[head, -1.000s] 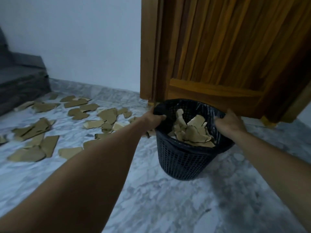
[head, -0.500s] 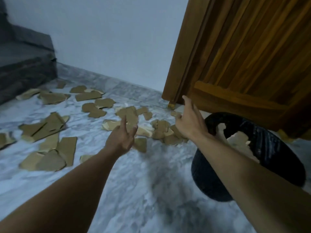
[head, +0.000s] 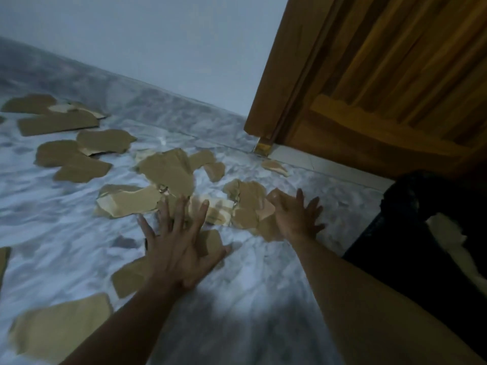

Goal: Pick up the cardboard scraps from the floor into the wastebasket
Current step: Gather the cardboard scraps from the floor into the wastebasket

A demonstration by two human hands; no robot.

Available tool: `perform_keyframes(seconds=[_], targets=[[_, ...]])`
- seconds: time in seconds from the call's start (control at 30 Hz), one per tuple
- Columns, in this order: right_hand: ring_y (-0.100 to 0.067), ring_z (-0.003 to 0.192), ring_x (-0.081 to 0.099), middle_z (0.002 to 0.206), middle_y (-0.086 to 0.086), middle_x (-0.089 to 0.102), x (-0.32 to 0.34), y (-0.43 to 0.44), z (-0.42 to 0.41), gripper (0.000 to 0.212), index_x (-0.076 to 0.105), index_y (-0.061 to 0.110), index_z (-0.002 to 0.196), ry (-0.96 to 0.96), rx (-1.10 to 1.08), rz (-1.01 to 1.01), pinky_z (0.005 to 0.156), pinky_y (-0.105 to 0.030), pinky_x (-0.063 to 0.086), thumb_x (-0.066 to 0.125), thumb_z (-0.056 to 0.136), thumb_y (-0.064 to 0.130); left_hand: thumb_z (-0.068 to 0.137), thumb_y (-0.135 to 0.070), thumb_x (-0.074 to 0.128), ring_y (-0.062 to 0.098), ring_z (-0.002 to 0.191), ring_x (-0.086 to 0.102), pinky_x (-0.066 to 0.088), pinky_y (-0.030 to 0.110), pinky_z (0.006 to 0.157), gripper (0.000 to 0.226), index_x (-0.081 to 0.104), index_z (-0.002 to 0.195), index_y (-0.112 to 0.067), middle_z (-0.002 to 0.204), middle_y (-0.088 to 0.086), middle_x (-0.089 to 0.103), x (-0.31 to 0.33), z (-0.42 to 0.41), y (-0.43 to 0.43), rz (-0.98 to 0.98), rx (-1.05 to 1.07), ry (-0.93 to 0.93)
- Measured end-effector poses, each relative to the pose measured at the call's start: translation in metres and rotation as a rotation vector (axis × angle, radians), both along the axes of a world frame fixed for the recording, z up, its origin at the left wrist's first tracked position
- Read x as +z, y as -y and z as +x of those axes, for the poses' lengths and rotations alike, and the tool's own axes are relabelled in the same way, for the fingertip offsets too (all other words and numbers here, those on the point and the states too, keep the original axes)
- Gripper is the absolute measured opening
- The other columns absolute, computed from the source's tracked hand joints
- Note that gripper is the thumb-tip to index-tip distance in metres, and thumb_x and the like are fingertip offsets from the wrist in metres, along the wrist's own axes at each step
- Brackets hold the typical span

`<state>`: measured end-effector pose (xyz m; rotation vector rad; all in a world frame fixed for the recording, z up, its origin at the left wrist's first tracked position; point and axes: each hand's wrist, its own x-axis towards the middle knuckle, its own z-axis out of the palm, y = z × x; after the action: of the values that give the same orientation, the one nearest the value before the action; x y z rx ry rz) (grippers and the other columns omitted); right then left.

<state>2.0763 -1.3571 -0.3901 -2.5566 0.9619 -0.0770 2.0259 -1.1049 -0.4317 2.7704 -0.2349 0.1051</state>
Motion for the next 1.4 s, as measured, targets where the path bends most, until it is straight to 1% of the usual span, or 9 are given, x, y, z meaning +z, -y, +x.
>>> perform_keyframes(seconds=[0.2,0.33,0.43,0.57,0.73,0.97,1.07,1.2,1.4], targets=[[-0.034,0.154,0.006,0.167,-0.012,0.012,-0.047,0.035,0.067,0.090,0.014,0.030,0.160,-0.065,0.029,-0.064,0.116,-0.065,-0.004,0.023,0.088,0.083,0.069,-0.098,-0.001,0.030,0.153,-0.019,-0.011,0.069,0.114,0.102,-0.011,0.156,-0.045,0.168,-0.001,-0.011,-0.017,0.055,0.013,0.115,0.014,-0.065],[-0.034,0.130,0.047,0.141,-0.013,0.051,-0.045,0.037,0.093,0.063,0.046,0.021,0.143,0.204,0.134,-0.160,0.110,-0.053,0.033,0.040,0.095,0.060,0.072,-0.096,0.005,0.027,0.154,-0.003,0.000,0.068,0.115,0.101,0.011,0.157,-0.041,0.166,0.000,0.013,-0.011,0.068,0.016,0.127,0.065,-0.061],[-0.035,0.140,0.036,0.151,-0.013,0.040,-0.035,0.041,0.121,0.071,0.041,0.023,0.147,0.284,0.130,-0.129,0.112,-0.058,0.029,0.045,0.091,0.066,0.075,-0.093,0.009,0.028,0.154,0.005,0.001,0.069,0.115,0.097,0.020,0.156,-0.040,0.161,0.003,0.025,-0.011,0.069,0.017,0.113,0.097,-0.027],[-0.032,0.154,-0.007,0.170,-0.001,-0.005,-0.033,0.045,0.155,0.090,0.014,0.046,0.157,-0.007,0.236,0.017,0.112,-0.071,-0.008,0.025,0.080,0.091,0.071,-0.098,0.003,0.029,0.154,-0.005,-0.003,0.066,0.118,0.102,0.006,0.157,-0.043,0.164,0.005,0.014,-0.009,0.068,0.020,0.072,0.085,-0.089],[-0.031,0.148,0.028,0.157,0.000,0.040,-0.031,0.040,0.146,0.086,0.054,0.040,0.140,0.008,0.233,0.138,0.114,-0.071,-0.006,0.020,0.079,0.091,0.068,-0.098,-0.005,0.030,0.154,-0.014,-0.004,0.065,0.118,0.106,-0.004,0.157,-0.042,0.168,0.001,-0.008,-0.004,0.069,0.019,0.177,0.054,-0.178],[-0.029,0.150,0.019,0.158,0.001,0.028,-0.017,-0.026,0.071,0.083,0.035,0.031,0.149,-0.076,0.269,0.086,0.118,-0.065,-0.001,0.033,0.086,0.084,0.059,-0.097,-0.016,0.023,0.152,-0.023,-0.011,0.059,0.119,0.110,-0.002,0.157,-0.048,0.167,-0.004,-0.016,0.003,0.070,0.022,0.092,0.095,-0.343],[-0.025,0.143,0.032,0.148,0.002,0.042,-0.030,-0.054,0.039,0.058,0.044,0.029,0.138,0.015,0.309,0.043,0.122,-0.056,0.004,0.048,0.090,0.063,0.076,-0.093,0.011,0.020,0.154,-0.014,-0.008,0.052,0.123,0.098,0.011,0.158,-0.039,0.169,-0.005,-0.005,0.003,0.054,0.024,0.021,0.132,-0.324],[-0.029,0.126,0.048,0.134,-0.003,0.058,-0.019,-0.059,0.019,0.041,0.047,0.032,0.129,0.148,0.238,0.255,0.104,-0.042,0.037,0.055,0.089,0.035,0.076,-0.090,0.038,0.025,0.152,0.012,0.016,0.053,0.120,0.101,0.019,0.156,-0.033,0.164,0.001,0.022,0.011,0.031,0.015,-0.037,0.152,-0.172],[-0.030,0.147,0.021,0.159,-0.001,0.031,-0.017,-0.059,-0.017,0.082,0.034,0.036,0.152,-0.147,0.184,0.081,0.116,-0.062,0.005,0.014,0.086,0.081,0.058,-0.099,0.046,0.048,0.148,-0.018,-0.002,0.073,0.111,0.117,-0.003,0.153,-0.051,0.166,0.010,-0.019,0.025,0.034,-0.001,0.082,0.238,-0.500]])
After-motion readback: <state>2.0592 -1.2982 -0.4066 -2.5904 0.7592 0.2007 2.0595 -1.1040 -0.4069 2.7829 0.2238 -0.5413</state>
